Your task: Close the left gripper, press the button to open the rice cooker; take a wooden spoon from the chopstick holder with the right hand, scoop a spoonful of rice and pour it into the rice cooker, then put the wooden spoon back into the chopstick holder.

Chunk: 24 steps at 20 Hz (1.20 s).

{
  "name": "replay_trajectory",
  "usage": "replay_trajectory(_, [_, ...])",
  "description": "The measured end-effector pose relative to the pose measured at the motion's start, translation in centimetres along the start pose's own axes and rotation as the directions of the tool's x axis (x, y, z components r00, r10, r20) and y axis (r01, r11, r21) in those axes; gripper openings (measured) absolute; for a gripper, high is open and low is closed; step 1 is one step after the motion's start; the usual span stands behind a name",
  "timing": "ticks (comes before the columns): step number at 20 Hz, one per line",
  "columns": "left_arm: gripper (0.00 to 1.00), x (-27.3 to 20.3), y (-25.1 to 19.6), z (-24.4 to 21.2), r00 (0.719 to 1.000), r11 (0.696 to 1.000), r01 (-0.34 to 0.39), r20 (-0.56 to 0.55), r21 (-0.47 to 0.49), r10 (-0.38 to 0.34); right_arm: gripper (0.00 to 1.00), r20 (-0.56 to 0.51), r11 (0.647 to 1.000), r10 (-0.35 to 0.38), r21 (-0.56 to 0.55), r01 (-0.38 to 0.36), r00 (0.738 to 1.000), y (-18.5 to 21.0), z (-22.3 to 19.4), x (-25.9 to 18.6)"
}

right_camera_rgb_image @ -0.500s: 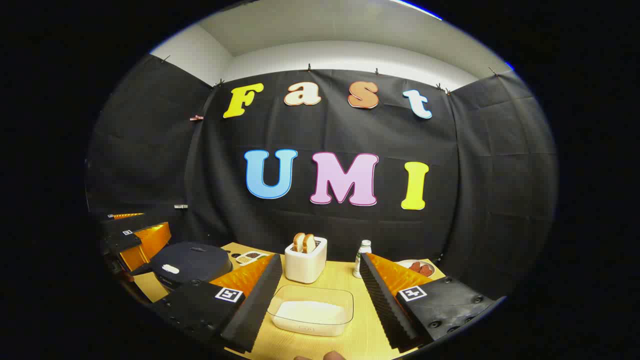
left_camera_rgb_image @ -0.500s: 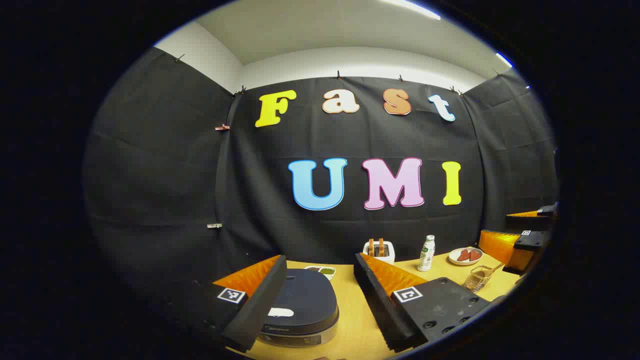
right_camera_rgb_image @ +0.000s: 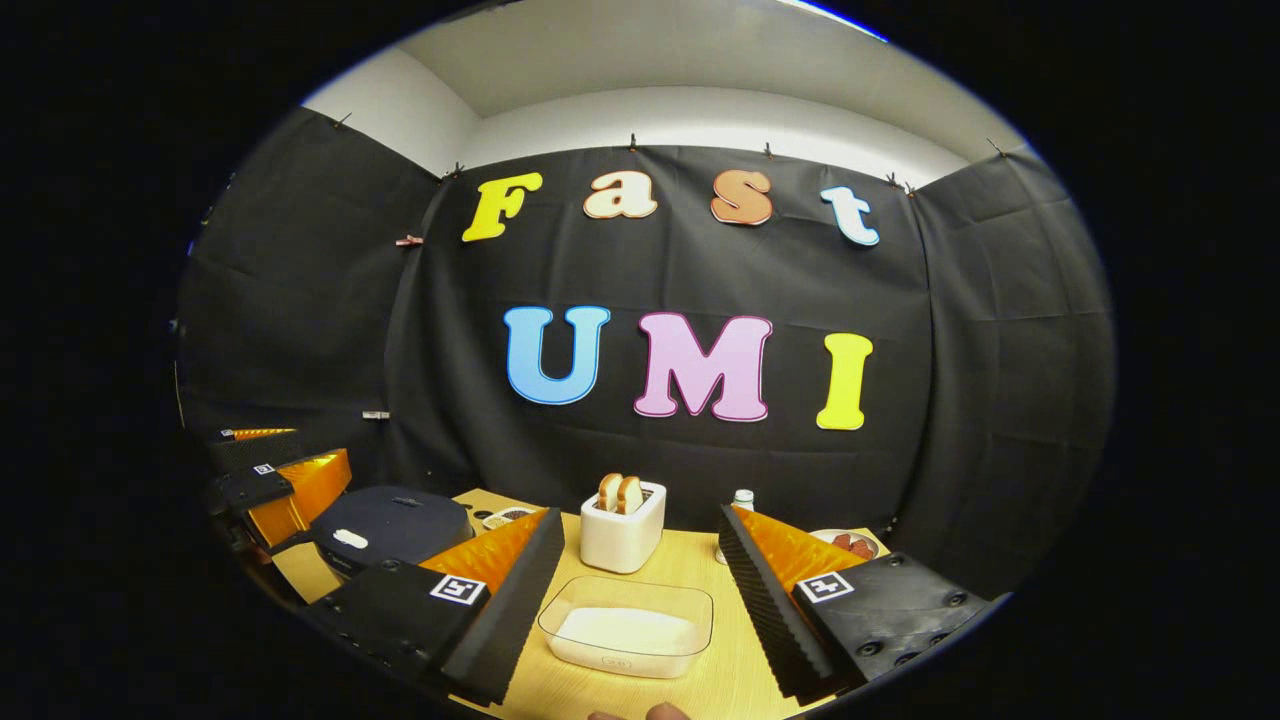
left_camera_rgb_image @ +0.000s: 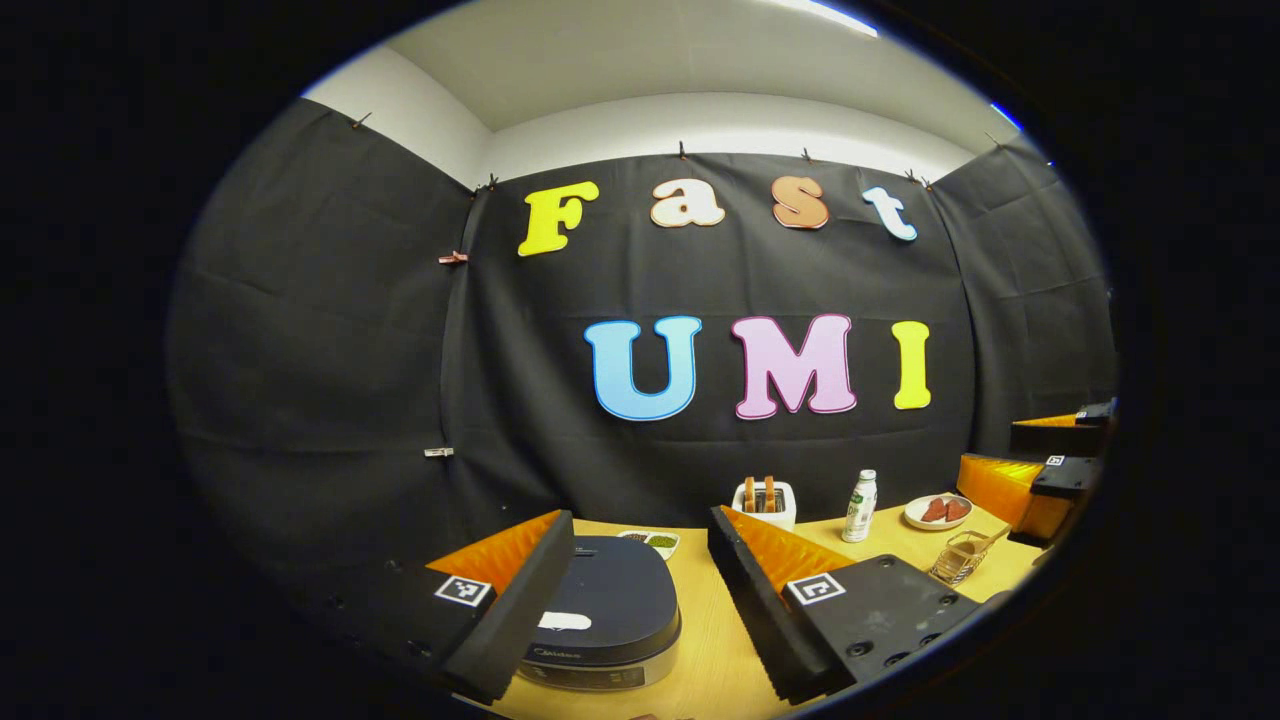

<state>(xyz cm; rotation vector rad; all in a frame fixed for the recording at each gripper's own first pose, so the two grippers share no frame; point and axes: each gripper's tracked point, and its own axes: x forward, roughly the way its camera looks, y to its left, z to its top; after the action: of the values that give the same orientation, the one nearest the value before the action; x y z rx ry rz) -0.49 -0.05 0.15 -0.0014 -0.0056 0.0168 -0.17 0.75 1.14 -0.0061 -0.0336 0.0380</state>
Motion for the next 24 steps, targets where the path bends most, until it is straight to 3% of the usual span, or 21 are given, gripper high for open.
replay_trajectory(18, [0.89, 0.5, 1.1, -0.8, 1.0, 1.0, -0.02, -0.02, -0.016, 0.019, 0.97, -0.011, 1.0, 0.01, -0.013, -0.01, 1.0, 0.9, 0.0, 0.2])
replay_trajectory(22, [0.21, 1.7, 3.6, -2.7, 0.992, 0.995, -0.1, -0.078, -0.019, 0.098, 0.96, -0.011, 1.0, 0.011, -0.017, -0.012, 1.0, 1.1, 0.0, 0.5])
replay_trajectory(23, [0.1, 1.8, 3.6, -3.9, 0.987, 0.993, -0.109, -0.122, -0.042, 0.104, 0.97, -0.01, 1.0, 0.009, -0.02, -0.009, 1.0, 1.0, 0.0, 0.5])
replay_trajectory(24, [0.11, 2.1, 4.1, -5.1, 0.98, 0.991, -0.124, -0.165, -0.059, 0.113, 0.97, -0.01, 1.0, 0.009, -0.022, -0.009, 1.0, 1.0, 0.0, 0.7])
